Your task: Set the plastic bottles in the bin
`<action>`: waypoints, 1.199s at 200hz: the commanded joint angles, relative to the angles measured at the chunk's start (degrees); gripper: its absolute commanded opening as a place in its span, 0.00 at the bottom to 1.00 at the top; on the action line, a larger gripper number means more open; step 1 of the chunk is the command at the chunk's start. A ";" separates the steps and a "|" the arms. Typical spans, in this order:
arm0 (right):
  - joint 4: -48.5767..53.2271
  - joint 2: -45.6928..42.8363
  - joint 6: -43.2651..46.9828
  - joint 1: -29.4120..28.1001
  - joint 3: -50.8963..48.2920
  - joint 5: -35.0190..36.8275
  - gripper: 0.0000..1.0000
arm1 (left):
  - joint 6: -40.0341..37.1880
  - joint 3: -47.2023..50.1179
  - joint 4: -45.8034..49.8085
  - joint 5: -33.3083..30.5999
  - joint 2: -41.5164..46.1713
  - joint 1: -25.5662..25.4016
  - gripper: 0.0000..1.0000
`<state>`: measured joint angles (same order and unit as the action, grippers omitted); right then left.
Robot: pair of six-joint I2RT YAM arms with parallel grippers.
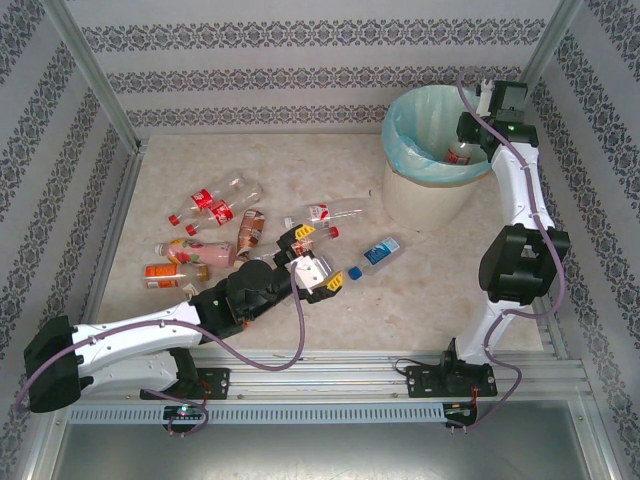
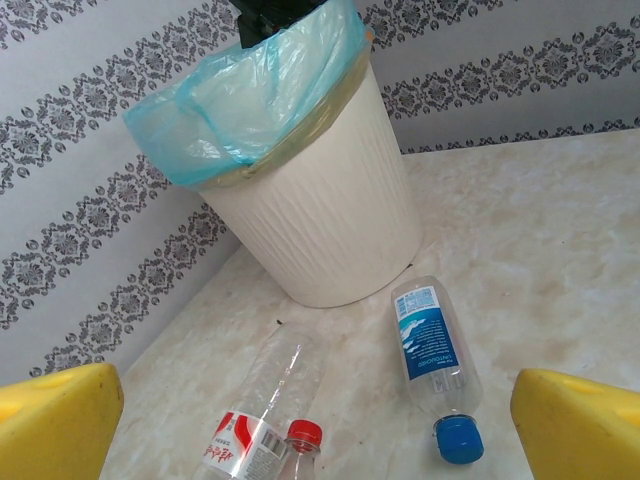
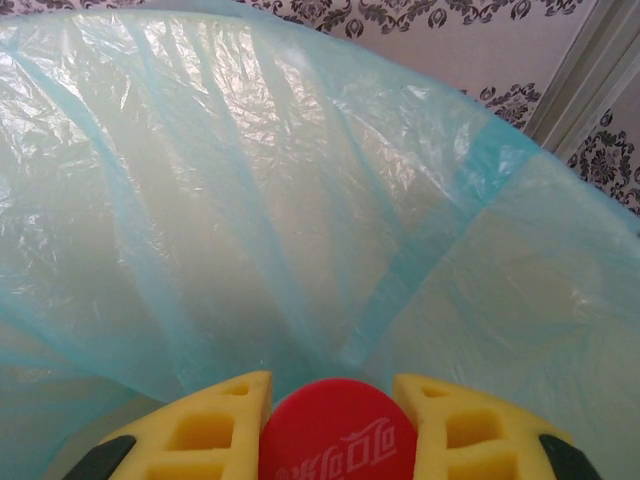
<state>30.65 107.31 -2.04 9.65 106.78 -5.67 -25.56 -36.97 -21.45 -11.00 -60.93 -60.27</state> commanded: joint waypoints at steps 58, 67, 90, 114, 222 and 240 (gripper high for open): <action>3.26 2.97 -0.69 0.35 3.35 -1.89 0.25 | -1.20 -0.16 -1.13 0.16 2.05 0.51 1.00; 4.04 3.08 -0.85 0.36 4.09 -2.03 0.31 | -1.18 -0.15 -1.01 0.32 2.21 0.49 1.00; 5.84 2.28 -1.62 0.21 6.16 -2.41 0.47 | -1.09 -0.18 -0.73 0.46 2.66 0.50 1.00; 7.21 -0.36 -2.65 -0.11 8.94 -1.81 0.61 | -0.91 -0.20 -0.77 0.58 2.83 0.53 1.00; 4.47 -26.20 -5.58 -8.16 -3.70 -1.01 0.67 | -0.01 -0.50 -0.60 0.56 3.12 0.53 1.00; 2.14 -33.95 -8.38 -11.14 -13.50 -0.63 0.67 | 0.27 -1.16 0.50 0.20 2.66 0.53 1.00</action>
<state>34.72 80.29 -6.33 1.56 103.68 -6.55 -25.76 -36.97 -21.41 -10.76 -58.72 -60.27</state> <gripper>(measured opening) 0.673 0.998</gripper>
